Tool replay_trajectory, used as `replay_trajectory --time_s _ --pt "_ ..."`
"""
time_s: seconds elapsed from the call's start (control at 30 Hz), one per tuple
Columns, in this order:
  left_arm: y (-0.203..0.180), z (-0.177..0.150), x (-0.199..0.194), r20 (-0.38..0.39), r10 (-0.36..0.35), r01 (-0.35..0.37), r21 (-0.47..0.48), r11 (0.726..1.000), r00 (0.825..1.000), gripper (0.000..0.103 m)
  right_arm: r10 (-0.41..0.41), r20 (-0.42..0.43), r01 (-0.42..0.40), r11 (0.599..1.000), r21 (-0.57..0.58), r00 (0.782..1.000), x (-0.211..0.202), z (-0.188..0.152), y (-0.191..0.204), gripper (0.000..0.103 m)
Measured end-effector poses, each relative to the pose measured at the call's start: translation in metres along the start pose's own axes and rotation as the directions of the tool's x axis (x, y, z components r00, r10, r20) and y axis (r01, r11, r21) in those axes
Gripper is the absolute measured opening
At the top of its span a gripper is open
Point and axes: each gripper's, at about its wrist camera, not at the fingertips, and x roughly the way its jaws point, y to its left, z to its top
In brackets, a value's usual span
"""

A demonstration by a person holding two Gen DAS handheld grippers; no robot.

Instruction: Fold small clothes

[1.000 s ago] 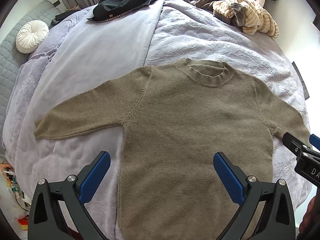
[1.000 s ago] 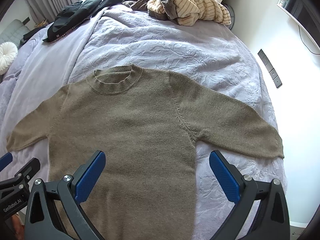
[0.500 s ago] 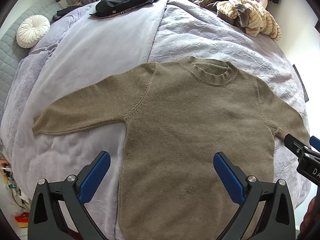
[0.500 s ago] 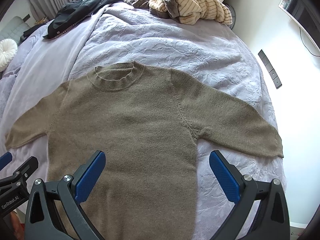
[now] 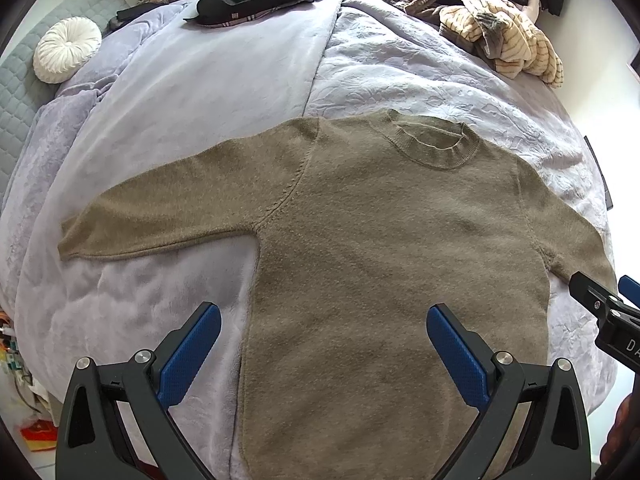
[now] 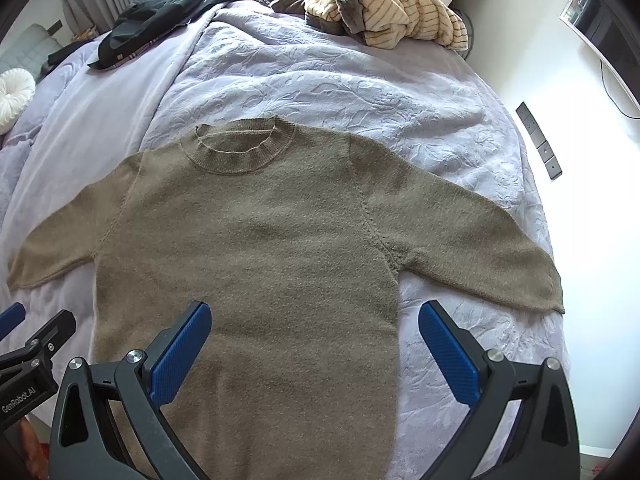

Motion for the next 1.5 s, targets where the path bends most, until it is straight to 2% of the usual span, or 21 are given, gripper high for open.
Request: replay_trajectory --time_s 0.23,0.4,0.5,0.63,0.73,0.83,0.9,0.93,1.0,1.07,1.13,1.2,1.27,1.33,1.37,1.4,1.5 --pt "0.019 -0.002 0.008 -0.005 -0.031 0.031 -0.035 0.999 0.999 0.103 0.016 0.016 -0.015 1.0 -0.026 1.0 -0.009 -0.004 0.019 0.103" --pt "0.058 -0.006 0.028 -0.008 -0.064 0.063 -0.113 0.992 0.998 0.103 0.051 0.006 -0.051 0.996 -0.079 0.999 -0.008 -0.011 0.046 0.103" --pt "0.099 -0.009 0.045 -0.002 -0.077 0.075 -0.195 0.978 0.997 0.103 0.072 -0.011 -0.073 0.991 -0.116 0.997 -0.005 -0.016 0.066 0.103" --pt "0.17 -0.012 0.071 0.029 -0.064 0.07 -0.314 0.947 0.998 0.103 0.101 -0.041 -0.107 0.978 -0.177 0.994 0.0 -0.025 0.098 0.103" --pt "0.229 -0.015 0.093 0.061 -0.04 0.062 -0.42 0.905 0.997 0.103 0.111 -0.07 -0.124 0.966 -0.226 0.991 0.004 -0.031 0.123 0.103" --pt "0.297 -0.02 0.123 0.082 -0.041 0.08 -0.56 0.824 0.996 0.103 0.118 -0.094 -0.139 0.956 -0.26 0.989 0.008 -0.037 0.141 0.103" --pt "0.327 -0.024 0.138 0.102 -0.059 0.111 -0.631 0.768 0.993 0.103 0.111 -0.11 -0.138 0.95 -0.279 0.988 0.011 -0.041 0.151 0.103" --pt "0.346 -0.027 0.15 0.118 -0.081 0.14 -0.675 0.725 0.99 0.103 0.109 -0.118 -0.139 0.949 -0.283 0.987 0.013 -0.042 0.156 0.103" --pt "0.363 -0.029 0.161 0.146 -0.114 0.184 -0.714 0.676 0.983 0.103 0.106 -0.137 -0.141 0.948 -0.285 0.985 0.017 -0.045 0.163 0.103" --pt "0.375 -0.028 0.166 0.19 -0.13 0.229 -0.733 0.64 0.973 0.103 0.101 -0.154 -0.143 0.946 -0.291 0.983 0.021 -0.049 0.172 0.103" --pt "0.379 -0.026 0.164 0.249 -0.144 0.282 -0.722 0.632 0.958 0.101 0.101 -0.167 -0.147 0.944 -0.294 0.981 0.023 -0.05 0.177 0.103" --pt "0.382 -0.024 0.161 0.293 -0.151 0.32 -0.703 0.635 0.944 0.084 0.104 -0.172 -0.151 0.946 -0.288 0.98 0.024 -0.051 0.179 0.103" --pt "0.384 -0.024 0.164 0.315 -0.195 0.365 -0.68 0.636 0.929 0.037 0.109 -0.17 -0.153 0.949 -0.276 0.979 0.023 -0.052 0.181 0.103" --pt "0.379 -0.022 0.169 0.334 -0.247 0.414 -0.667 0.619 0.909 0.013 0.116 -0.167 -0.157 0.953 -0.259 0.979 0.021 -0.052 0.181 0.103" --pt "0.377 -0.02 0.169 0.339 -0.252 0.42 -0.662 0.621 0.907 0.013 0.116 -0.165 -0.156 0.954 -0.256 0.979 0.02 -0.053 0.181 0.103" --pt "0.375 -0.019 0.164 0.343 -0.237 0.412 -0.647 0.642 0.909 0.013 0.114 -0.162 -0.153 0.955 -0.253 0.98 0.019 -0.053 0.18 0.103" --pt "0.367 -0.014 0.142 0.378 -0.218 0.416 -0.589 0.693 0.9 0.013 0.123 -0.156 -0.158 0.959 -0.234 0.98 0.017 -0.056 0.175 0.103"
